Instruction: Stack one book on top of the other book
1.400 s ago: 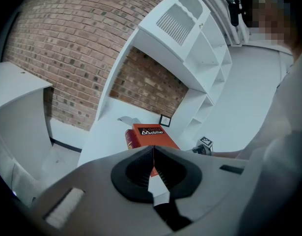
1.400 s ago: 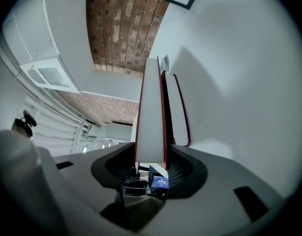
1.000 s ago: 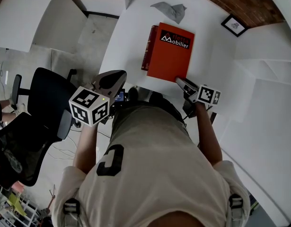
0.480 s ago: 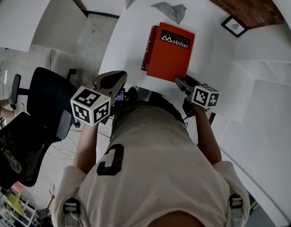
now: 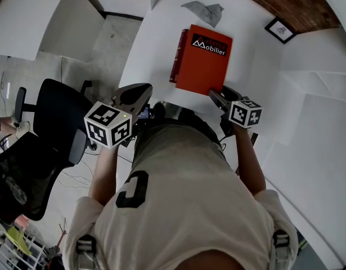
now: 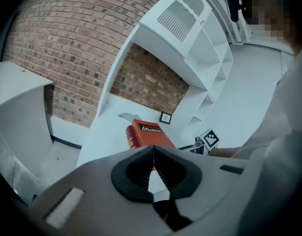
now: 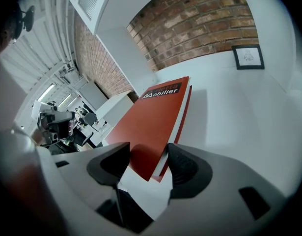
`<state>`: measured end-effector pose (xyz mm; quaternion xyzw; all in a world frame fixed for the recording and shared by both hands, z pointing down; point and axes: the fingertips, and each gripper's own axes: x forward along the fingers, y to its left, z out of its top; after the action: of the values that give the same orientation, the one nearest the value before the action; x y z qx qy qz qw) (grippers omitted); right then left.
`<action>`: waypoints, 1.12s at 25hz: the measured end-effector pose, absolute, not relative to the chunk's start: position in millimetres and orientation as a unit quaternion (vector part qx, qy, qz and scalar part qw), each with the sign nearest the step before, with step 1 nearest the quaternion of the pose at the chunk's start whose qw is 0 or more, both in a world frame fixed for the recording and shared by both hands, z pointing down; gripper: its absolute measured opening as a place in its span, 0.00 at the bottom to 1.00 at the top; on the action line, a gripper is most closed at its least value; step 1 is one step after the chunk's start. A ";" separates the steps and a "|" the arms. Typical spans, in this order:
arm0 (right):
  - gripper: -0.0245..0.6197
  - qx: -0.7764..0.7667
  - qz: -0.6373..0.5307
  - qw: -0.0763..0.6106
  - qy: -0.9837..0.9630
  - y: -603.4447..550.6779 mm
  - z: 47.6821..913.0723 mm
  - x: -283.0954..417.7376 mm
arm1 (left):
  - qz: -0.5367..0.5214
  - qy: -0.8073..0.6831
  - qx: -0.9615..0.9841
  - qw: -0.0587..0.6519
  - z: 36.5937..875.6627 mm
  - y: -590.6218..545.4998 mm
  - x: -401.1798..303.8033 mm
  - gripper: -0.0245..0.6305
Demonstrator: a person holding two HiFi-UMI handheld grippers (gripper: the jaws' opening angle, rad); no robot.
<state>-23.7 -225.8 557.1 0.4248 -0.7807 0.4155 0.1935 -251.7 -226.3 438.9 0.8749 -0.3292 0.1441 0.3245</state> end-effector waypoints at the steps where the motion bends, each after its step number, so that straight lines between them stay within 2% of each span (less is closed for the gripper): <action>1: 0.40 0.424 0.414 0.195 -0.782 -226.7 557.3 -23.7 | 0.144 -0.329 0.875 0.325 439.3 -226.5 -251.8 0.04; 28: 0.39 0.401 0.416 0.205 -0.790 -228.0 557.8 -27.9 | 0.144 -0.334 0.873 0.326 441.0 -230.0 -252.2 0.04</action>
<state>-27.9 -228.0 557.8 0.4013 -0.7898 0.4158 0.2055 -252.2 -230.0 441.0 0.8727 -0.3337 0.1435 0.3263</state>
